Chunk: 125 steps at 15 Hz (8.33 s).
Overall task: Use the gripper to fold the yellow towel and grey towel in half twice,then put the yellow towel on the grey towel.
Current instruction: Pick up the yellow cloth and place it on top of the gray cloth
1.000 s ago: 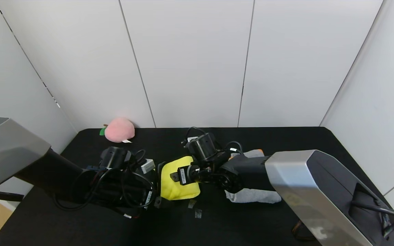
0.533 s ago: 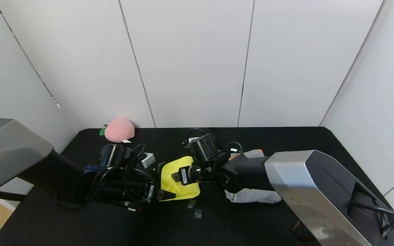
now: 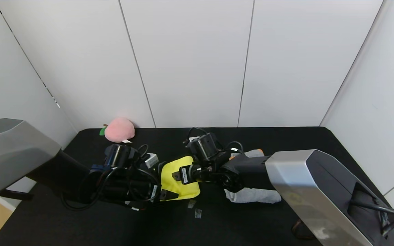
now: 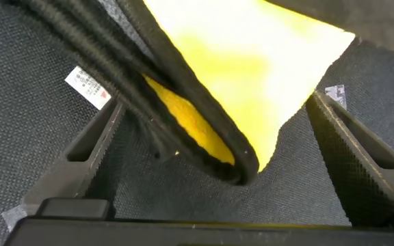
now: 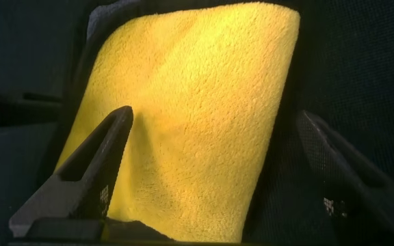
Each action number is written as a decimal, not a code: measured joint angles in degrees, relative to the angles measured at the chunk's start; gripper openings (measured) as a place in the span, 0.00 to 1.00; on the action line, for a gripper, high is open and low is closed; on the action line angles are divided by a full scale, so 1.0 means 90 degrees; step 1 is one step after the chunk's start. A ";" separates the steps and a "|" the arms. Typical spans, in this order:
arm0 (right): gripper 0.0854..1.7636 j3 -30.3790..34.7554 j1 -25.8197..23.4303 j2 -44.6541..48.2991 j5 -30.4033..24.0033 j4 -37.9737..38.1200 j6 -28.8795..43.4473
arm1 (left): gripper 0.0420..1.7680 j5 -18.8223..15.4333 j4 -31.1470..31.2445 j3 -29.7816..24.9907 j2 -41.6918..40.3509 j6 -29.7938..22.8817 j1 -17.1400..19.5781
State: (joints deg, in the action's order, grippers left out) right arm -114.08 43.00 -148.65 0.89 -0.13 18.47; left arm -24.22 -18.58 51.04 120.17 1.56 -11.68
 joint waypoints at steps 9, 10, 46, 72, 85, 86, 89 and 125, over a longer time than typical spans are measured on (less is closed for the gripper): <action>0.97 -0.0003 0.0005 0.0003 0.0000 -0.0003 0.0007 | 0.86 0.0003 -0.0005 0.0122 0.0110 0.0049 0.0129; 0.97 0.0000 0.0005 0.0003 0.0000 -0.0003 0.0007 | 0.76 -0.0003 -0.0005 0.0116 0.0114 0.0069 0.0131; 0.07 0.0054 0.0131 0.0034 0.0034 0.0012 -0.0020 | 0.08 0.0274 -0.0171 -0.0046 -0.0116 0.0011 -0.0012; 0.07 0.3415 -0.2064 0.3633 0.0022 0.0956 -0.0247 | 0.08 0.3156 0.2116 0.2836 -0.0401 -0.0817 -0.3768; 0.07 0.4612 -0.2536 0.3439 0.0034 -0.0127 -0.0386 | 0.08 0.3198 0.2064 0.3417 0.0661 -0.0805 -0.4073; 0.07 0.4639 -0.2548 0.3373 0.0028 -0.0158 -0.0383 | 0.08 0.3199 0.2064 0.3419 0.0699 -0.0805 -0.4077; 0.07 0.4664 -0.2620 0.3228 -0.0005 -0.0179 -0.0381 | 0.08 0.3193 0.2052 0.3421 0.0784 -0.0809 -0.4077; 0.95 0.4771 -0.2601 0.3550 0.0026 -0.0130 -0.0316 | 0.95 0.3566 0.2137 0.3329 0.0557 -0.0792 -0.4160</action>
State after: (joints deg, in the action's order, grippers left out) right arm -71.14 19.59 -116.70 1.12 -1.30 15.63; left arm 7.88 0.66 81.01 125.19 -5.57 -49.12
